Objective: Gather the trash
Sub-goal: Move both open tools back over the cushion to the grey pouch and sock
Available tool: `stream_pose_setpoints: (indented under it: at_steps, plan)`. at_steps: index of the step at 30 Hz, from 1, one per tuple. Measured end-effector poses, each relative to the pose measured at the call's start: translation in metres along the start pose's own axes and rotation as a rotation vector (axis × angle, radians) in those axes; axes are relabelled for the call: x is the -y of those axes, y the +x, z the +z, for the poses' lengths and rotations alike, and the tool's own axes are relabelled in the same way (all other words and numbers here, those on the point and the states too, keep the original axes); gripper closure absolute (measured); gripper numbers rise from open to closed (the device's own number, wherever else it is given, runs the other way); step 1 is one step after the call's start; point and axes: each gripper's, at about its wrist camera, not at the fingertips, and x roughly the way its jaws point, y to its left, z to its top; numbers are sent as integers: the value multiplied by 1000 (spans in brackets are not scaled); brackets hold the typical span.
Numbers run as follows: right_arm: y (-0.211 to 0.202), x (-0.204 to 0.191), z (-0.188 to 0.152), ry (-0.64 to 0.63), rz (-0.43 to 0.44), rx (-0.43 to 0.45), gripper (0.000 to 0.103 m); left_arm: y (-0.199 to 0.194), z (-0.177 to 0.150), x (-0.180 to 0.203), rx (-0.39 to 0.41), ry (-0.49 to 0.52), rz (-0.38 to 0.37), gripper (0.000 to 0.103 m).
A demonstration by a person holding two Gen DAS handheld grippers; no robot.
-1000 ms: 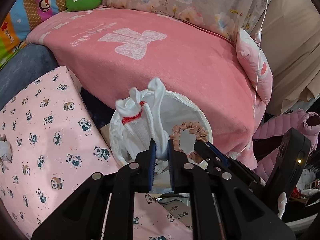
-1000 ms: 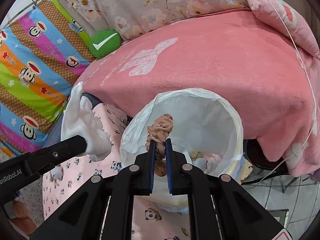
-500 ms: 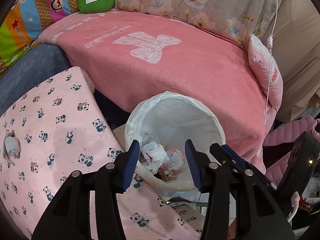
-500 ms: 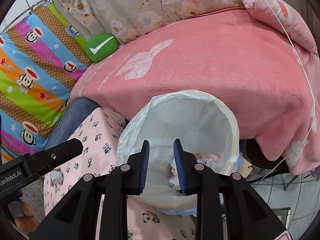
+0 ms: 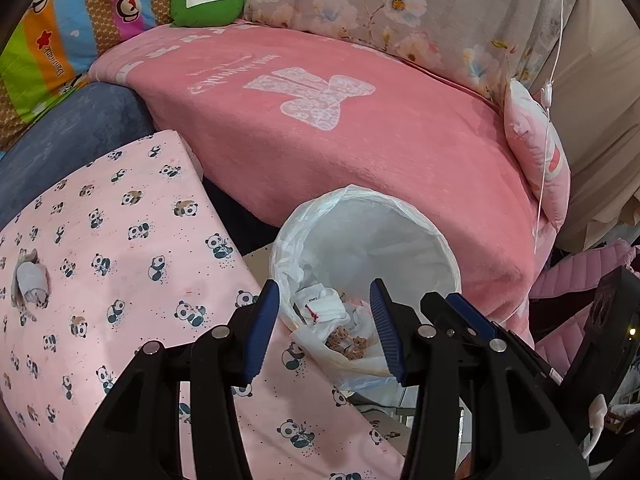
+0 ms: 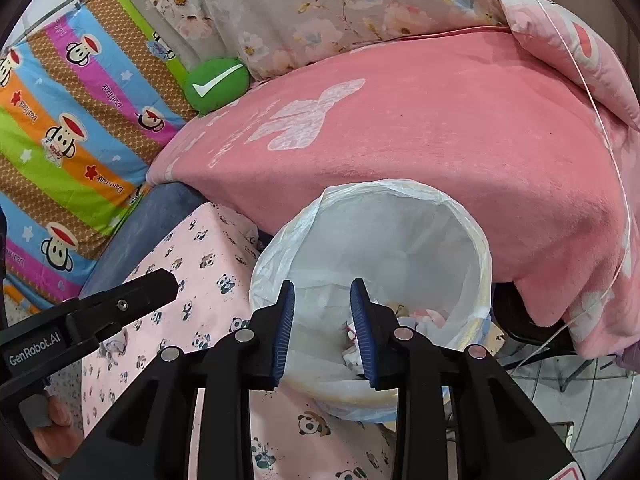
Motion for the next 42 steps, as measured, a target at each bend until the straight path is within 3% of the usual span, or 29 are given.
stream_pose_setpoints:
  at_steps: [17,29,36,42]
  plan:
    - [5,-72,-19,-162,-5,-44,66,-21,-16,-76,44,-130,114,58]
    - [26,-151,-47,-309,43,-114,61,-39,-38,-168,55,-263,260,57]
    - [45,-206,-69,-408,83,-157,60,-56,-53,-233,77,-301,387,35]
    - [71,-257,-89,-468,139,-207,56,-62,-63,-293,63,-329,461,33]
